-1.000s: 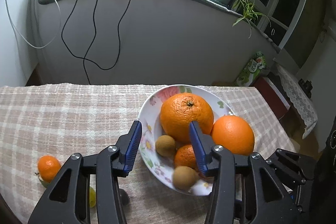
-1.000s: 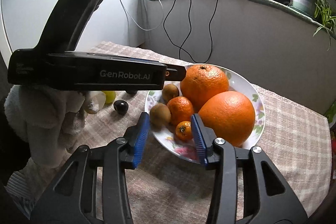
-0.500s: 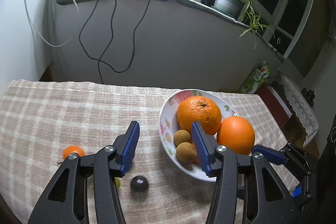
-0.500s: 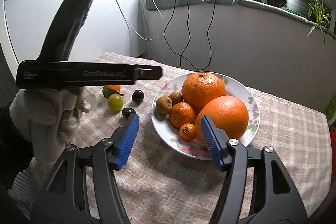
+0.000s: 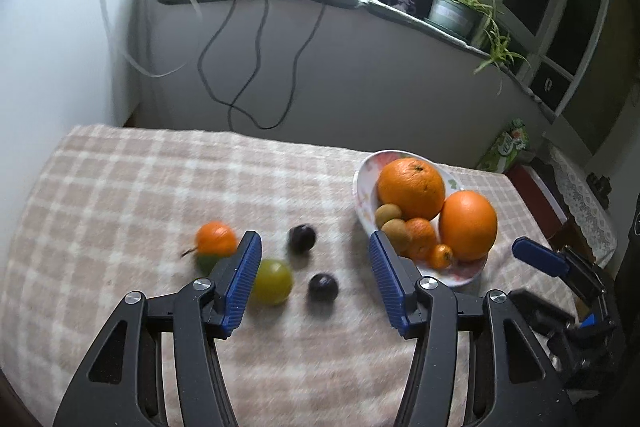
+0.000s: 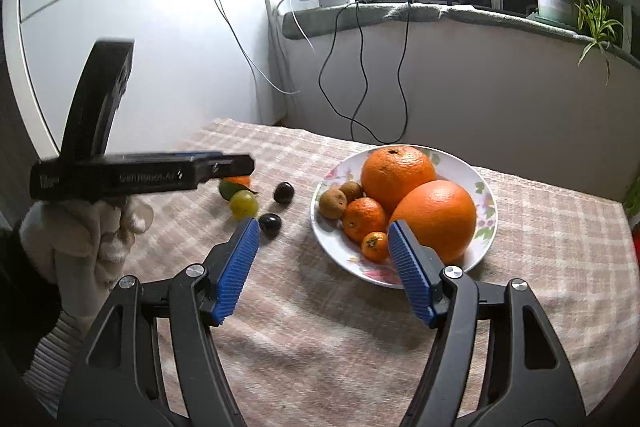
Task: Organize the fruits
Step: 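Move the left tool to the leafy mandarin while the right tool approaches the green fruit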
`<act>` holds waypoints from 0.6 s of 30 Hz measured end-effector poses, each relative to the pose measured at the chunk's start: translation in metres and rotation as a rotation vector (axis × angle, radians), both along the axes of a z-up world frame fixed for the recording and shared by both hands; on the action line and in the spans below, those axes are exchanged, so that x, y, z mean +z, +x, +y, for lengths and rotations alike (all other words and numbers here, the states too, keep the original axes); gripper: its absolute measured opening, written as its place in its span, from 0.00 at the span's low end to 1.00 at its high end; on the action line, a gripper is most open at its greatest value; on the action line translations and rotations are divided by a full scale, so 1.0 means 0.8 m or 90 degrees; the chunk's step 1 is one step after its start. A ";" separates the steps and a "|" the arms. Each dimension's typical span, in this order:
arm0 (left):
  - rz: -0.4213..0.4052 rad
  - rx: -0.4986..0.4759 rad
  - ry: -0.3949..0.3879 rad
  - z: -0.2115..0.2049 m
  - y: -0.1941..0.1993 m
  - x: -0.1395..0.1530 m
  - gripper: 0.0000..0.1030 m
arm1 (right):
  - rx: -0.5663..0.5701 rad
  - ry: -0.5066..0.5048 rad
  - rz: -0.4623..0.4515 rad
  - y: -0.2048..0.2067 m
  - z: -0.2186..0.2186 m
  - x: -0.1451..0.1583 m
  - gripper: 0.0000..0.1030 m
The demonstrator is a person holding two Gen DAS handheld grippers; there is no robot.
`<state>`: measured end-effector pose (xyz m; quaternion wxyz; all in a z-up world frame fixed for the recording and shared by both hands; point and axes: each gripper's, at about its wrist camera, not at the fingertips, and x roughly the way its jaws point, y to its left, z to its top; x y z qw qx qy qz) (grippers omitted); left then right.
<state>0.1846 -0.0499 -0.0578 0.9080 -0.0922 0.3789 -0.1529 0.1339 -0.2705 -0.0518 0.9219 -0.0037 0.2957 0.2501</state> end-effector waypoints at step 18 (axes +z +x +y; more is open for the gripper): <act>0.017 0.080 -0.025 0.089 -0.049 -0.029 0.38 | 0.068 -0.012 0.052 -0.002 0.055 -0.014 0.74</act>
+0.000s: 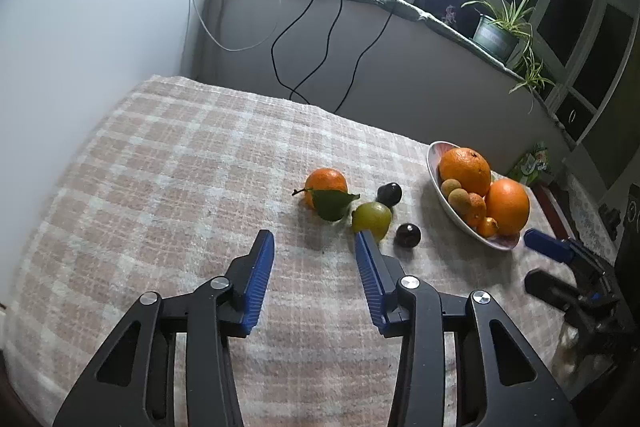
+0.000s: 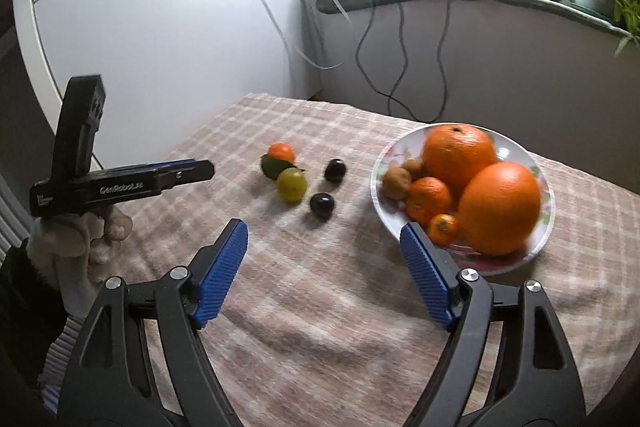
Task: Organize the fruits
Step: 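Move the left tool to the leafy mandarin while the right tool approaches the green fruit, then close the left tool on the leafy mandarin while the right tool grasps the green fruit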
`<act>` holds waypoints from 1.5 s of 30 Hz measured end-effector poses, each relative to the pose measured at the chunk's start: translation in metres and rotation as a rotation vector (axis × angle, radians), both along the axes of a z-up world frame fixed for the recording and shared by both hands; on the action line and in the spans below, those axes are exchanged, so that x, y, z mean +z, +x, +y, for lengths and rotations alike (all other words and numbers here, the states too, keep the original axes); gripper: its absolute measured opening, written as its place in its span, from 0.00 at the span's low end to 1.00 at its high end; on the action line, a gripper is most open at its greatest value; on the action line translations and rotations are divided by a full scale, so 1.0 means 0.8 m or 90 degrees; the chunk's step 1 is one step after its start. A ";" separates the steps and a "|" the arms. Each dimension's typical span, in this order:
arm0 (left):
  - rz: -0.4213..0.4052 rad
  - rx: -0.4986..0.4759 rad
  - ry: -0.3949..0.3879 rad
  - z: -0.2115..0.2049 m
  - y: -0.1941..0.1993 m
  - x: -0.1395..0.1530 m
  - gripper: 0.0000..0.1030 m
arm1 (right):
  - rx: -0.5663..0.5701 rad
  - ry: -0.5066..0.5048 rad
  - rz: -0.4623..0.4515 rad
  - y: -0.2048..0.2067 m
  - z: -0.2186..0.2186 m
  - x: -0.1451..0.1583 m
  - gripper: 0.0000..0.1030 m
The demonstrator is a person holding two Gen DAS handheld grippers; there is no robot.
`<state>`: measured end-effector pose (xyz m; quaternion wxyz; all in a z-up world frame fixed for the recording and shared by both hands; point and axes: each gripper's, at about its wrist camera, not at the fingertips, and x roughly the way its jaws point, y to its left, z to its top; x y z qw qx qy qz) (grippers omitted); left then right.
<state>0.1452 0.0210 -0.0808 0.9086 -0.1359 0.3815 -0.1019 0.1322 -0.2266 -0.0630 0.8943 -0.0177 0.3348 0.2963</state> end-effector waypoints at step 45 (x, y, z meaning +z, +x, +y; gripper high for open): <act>0.076 -0.074 -0.027 -0.018 0.118 -0.036 0.33 | 0.061 -0.131 0.060 0.104 0.142 -0.063 0.31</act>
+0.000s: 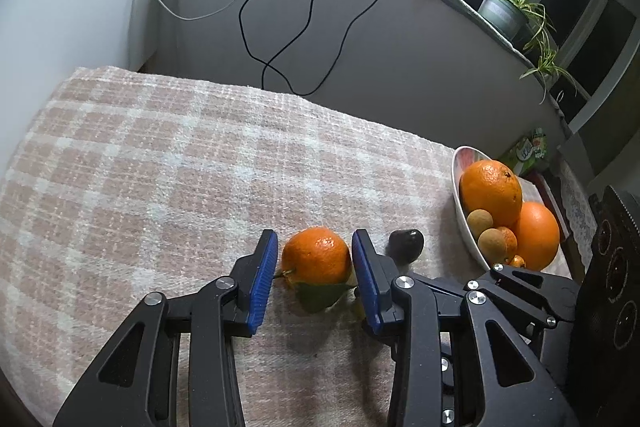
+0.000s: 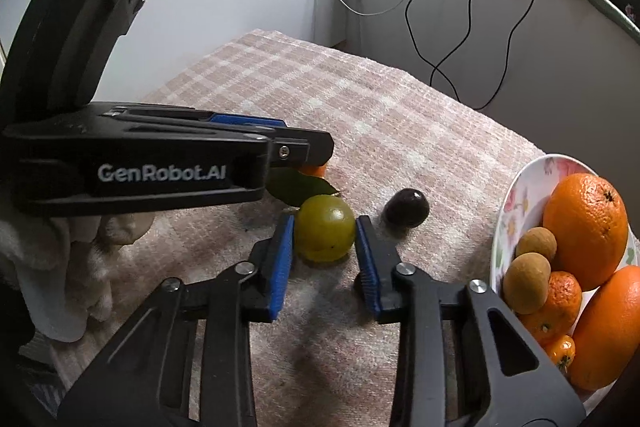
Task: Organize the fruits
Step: 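Close the left tool on the leafy mandarin while the right tool grasps the green fruit, then carry the leafy mandarin and green fruit onto the plate and open both tools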
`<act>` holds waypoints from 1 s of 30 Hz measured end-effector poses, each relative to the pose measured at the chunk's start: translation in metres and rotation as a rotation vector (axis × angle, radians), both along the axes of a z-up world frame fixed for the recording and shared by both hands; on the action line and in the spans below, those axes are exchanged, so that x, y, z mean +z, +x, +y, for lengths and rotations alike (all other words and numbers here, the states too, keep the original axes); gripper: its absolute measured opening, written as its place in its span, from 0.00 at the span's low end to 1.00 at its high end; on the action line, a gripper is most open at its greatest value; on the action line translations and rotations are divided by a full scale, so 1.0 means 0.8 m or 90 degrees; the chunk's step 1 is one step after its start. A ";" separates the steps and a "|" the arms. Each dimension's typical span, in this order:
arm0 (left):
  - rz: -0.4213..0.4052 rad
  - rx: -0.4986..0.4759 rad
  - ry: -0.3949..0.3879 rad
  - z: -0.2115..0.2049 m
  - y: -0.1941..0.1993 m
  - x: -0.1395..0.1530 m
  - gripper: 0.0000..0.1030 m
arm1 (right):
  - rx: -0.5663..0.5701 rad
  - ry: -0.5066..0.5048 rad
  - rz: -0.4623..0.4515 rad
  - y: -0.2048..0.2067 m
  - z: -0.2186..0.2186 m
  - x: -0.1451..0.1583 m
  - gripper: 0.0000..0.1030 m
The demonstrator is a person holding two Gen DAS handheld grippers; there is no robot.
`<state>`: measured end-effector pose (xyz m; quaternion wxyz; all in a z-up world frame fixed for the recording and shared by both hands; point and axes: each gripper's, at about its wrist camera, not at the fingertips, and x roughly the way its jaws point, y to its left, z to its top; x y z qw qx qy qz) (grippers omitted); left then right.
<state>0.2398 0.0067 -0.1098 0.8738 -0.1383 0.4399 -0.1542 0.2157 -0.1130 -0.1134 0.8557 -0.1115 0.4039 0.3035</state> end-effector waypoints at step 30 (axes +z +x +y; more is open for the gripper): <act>-0.049 -0.002 -0.020 -0.028 -0.035 0.040 0.32 | -0.032 0.098 -0.043 -0.051 -0.086 0.060 0.29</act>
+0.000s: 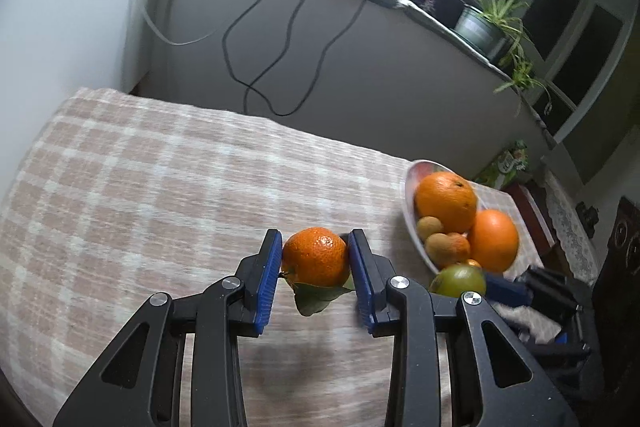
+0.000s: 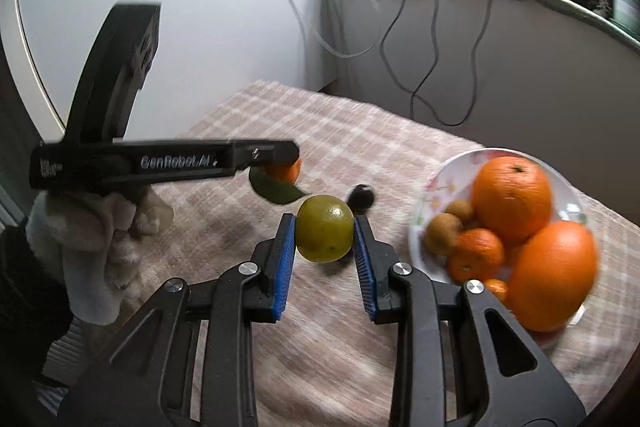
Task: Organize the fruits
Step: 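Carry the leafy mandarin and green fruit onto the plate and open both tools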
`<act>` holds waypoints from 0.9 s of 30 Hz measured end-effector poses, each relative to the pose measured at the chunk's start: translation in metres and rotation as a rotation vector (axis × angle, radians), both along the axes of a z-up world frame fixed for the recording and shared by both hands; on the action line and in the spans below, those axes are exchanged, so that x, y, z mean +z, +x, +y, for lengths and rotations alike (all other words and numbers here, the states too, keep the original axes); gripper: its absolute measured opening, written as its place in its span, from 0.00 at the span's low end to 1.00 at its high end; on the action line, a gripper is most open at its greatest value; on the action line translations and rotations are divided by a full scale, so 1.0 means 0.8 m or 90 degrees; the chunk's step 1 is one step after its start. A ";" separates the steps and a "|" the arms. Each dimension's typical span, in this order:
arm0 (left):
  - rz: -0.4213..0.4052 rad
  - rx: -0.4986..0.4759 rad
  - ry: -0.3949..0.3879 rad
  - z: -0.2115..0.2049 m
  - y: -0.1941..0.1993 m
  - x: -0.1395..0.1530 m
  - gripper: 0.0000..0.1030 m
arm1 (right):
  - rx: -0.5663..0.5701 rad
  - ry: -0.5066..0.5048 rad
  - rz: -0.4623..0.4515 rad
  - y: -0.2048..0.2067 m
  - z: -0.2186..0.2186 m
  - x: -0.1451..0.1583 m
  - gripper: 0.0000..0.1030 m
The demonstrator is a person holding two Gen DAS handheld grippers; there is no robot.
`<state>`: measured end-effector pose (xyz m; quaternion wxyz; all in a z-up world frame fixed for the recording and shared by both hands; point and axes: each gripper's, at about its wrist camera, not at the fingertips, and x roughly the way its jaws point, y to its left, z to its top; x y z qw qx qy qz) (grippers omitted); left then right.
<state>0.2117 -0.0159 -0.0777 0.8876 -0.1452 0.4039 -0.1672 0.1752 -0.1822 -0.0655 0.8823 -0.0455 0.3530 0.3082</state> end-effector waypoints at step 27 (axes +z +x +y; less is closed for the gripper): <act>-0.027 -0.131 0.018 -0.155 0.010 0.028 0.32 | -0.182 0.065 0.010 0.068 -0.210 0.020 0.29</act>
